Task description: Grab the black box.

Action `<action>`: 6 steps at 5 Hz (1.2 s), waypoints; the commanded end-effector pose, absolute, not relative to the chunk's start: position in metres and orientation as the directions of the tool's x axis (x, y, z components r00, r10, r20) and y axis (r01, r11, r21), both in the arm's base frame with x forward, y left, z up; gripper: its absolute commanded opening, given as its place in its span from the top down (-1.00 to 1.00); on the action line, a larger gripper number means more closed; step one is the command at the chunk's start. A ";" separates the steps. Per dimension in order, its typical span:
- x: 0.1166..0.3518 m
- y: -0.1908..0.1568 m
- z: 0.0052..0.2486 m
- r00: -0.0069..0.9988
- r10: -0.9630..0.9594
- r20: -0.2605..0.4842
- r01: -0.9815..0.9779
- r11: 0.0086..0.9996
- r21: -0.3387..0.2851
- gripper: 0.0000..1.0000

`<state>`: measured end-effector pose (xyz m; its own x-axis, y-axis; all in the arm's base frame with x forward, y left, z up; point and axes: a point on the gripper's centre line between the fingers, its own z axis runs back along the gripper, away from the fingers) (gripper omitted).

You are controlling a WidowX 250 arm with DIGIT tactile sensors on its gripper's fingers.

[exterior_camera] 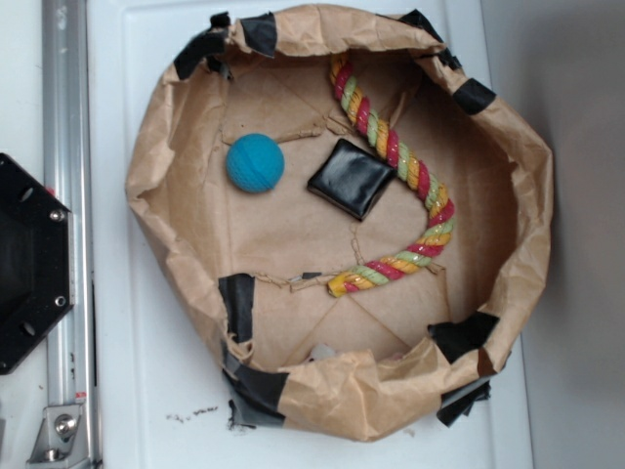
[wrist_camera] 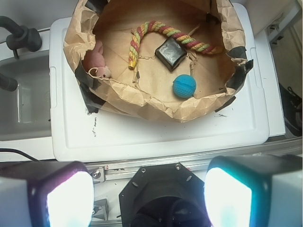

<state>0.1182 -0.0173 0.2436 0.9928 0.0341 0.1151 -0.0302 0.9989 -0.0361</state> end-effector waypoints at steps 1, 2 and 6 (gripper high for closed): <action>0.118 -0.017 0.244 0.993 0.034 0.115 -0.030 0.999 -0.036 -1.00; 0.168 0.023 0.218 0.959 0.275 0.072 -0.269 0.959 -0.088 -1.00; 0.277 0.054 0.065 0.644 0.763 0.061 -0.756 0.647 -0.104 -1.00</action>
<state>0.2758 0.0463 0.0476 0.6540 0.7564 0.0111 -0.7549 0.6535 -0.0559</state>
